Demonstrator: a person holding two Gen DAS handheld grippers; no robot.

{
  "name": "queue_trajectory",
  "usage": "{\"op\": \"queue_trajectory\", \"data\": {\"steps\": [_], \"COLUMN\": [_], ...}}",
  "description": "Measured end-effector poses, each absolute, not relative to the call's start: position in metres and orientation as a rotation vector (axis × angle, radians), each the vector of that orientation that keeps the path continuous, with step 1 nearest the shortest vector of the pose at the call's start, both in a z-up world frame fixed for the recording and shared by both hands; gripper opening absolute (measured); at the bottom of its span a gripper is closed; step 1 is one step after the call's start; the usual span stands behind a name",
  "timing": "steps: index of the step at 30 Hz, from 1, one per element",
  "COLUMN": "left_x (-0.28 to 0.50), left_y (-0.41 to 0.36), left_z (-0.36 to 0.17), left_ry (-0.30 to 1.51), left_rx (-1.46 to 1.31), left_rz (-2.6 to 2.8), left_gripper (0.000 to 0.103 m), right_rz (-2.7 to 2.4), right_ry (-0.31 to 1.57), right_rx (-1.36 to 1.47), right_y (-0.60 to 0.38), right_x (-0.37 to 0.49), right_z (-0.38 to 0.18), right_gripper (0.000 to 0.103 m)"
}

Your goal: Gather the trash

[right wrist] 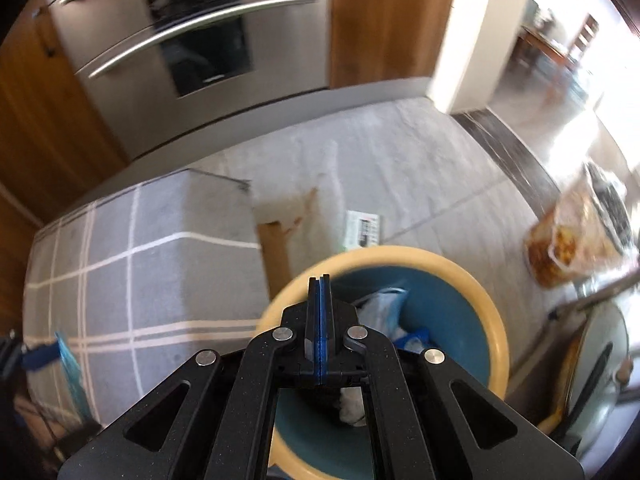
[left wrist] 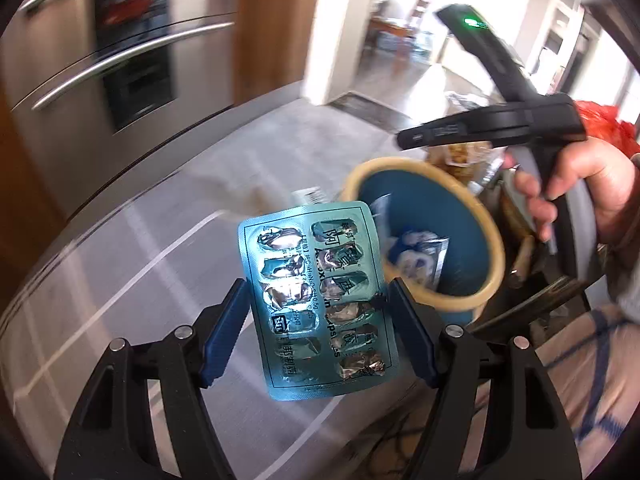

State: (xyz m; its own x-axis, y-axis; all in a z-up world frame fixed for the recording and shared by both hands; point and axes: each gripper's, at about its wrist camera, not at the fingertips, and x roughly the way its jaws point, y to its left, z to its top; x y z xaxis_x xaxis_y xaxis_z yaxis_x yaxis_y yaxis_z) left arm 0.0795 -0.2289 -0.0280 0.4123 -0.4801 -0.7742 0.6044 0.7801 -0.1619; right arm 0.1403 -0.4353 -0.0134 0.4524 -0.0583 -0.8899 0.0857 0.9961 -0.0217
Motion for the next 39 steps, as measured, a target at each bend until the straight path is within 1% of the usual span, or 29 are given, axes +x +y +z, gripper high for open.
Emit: {"op": "queue_trajectory", "data": {"steps": [4, 9, 15, 17, 18, 19, 20, 21, 22, 24, 26, 28, 29, 31, 32, 33, 36, 39], "left_x": [0.09, 0.098, 0.103, 0.102, 0.101, 0.1, 0.099, 0.097, 0.096, 0.098, 0.095, 0.09, 0.089, 0.084, 0.082, 0.079, 0.069, 0.06], "left_y": [-0.279, -0.329, -0.367, -0.375, -0.375, -0.376, -0.372, -0.372, -0.37, -0.365, -0.355, -0.345, -0.339, -0.325, -0.319, -0.311, -0.286, -0.263], "left_z": [-0.03, -0.047, -0.064, -0.065, -0.064, -0.062, -0.061, -0.06, -0.059, -0.056, -0.051, -0.044, -0.04, -0.032, -0.029, -0.024, -0.014, -0.006], "left_ry": [0.909, 0.917, 0.94, 0.934, 0.922, 0.912, 0.908, 0.907, 0.91, 0.918, 0.916, 0.912, 0.911, 0.913, 0.915, 0.916, 0.918, 0.908], "left_rx": [0.158, 0.223, 0.237, 0.255, 0.26, 0.26, 0.265, 0.271, 0.279, 0.28, 0.284, 0.297, 0.299, 0.3, 0.3, 0.296, 0.296, 0.323], "left_rz": [-0.771, -0.847, -0.902, -0.894, -0.888, -0.891, -0.889, -0.882, -0.869, -0.861, -0.848, -0.832, -0.827, -0.809, -0.801, -0.795, -0.771, -0.737], "left_gripper": [0.07, 0.07, 0.072, 0.08, 0.085, 0.086, 0.087, 0.087, 0.087, 0.088, 0.088, 0.088, 0.089, 0.092, 0.093, 0.093, 0.097, 0.097], "right_rz": [-0.205, -0.354, -0.411, -0.422, -0.424, -0.423, -0.422, -0.422, -0.426, -0.428, -0.423, -0.424, -0.433, -0.451, -0.464, -0.474, -0.498, -0.485], "right_ry": [1.093, 1.1, 1.117, 1.123, 1.122, 1.121, 1.119, 1.118, 1.114, 1.099, 1.087, 1.071, 1.06, 1.019, 0.989, 0.967, 0.909, 0.897], "right_rx": [0.097, 0.215, 0.259, 0.264, 0.27, 0.273, 0.273, 0.269, 0.266, 0.261, 0.255, 0.256, 0.264, 0.325, 0.371, 0.394, 0.366, 0.385], "right_y": [-0.465, -0.509, -0.536, -0.541, -0.543, -0.545, -0.545, -0.544, -0.543, -0.539, -0.535, -0.53, -0.527, -0.523, -0.519, -0.514, -0.491, -0.47], "right_x": [0.137, 0.123, 0.11, 0.108, 0.107, 0.106, 0.106, 0.105, 0.105, 0.103, 0.101, 0.096, 0.093, 0.083, 0.075, 0.069, 0.052, 0.033], "right_z": [-0.013, -0.017, -0.024, -0.025, -0.025, -0.025, -0.025, -0.024, -0.022, -0.017, -0.012, -0.003, 0.001, 0.015, 0.023, 0.028, 0.04, 0.039], "right_gripper": [0.001, 0.001, 0.001, 0.002, 0.006, 0.01, 0.012, 0.019, 0.028, 0.039, 0.043, 0.054, 0.058, 0.069, 0.073, 0.079, 0.084, 0.091]}}
